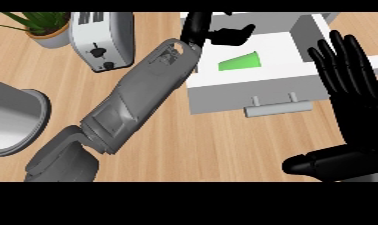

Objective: Pick up the cup, place it into the drawer and close the drawer

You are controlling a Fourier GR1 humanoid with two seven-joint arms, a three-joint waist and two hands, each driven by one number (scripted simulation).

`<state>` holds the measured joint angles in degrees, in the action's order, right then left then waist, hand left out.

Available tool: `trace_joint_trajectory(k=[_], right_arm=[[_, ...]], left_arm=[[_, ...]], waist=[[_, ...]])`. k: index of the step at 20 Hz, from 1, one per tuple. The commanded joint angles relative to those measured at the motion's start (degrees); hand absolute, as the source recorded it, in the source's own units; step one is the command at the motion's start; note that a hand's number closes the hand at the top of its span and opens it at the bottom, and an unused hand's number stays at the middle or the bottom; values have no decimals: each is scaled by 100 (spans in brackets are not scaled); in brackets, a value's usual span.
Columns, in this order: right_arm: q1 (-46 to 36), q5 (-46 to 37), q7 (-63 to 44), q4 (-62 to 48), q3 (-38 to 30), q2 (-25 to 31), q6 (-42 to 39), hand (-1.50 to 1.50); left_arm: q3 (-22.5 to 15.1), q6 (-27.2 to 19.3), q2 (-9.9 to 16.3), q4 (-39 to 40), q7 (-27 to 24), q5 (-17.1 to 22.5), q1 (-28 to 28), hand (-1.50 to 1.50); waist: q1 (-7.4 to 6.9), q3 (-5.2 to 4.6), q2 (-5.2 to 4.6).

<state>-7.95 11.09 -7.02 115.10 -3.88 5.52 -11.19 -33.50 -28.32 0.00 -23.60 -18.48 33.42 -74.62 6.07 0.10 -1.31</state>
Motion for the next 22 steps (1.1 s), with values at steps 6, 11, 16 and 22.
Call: trace_joint_trajectory(k=[6,11,16,22], right_arm=[[-133,453,-96,-90,-118,15,-135,-150],[-164,656,-213,-17,-149,-15,-110,-150],[129,990,-544,457,-329,329,-362,150],[363,433,-134,299,-484,1069,-1150,150]], left_arm=[[109,158,0,-377,-406,817,-23,-150],[462,596,0,-361,-939,1091,-149,-150],[634,532,0,-862,-889,1128,314,-150],[861,584,488,-1749,-704,1228,977,-150]], waist=[[-53,-3,4],[-268,-7,47],[-509,-11,136],[-733,-13,184]])
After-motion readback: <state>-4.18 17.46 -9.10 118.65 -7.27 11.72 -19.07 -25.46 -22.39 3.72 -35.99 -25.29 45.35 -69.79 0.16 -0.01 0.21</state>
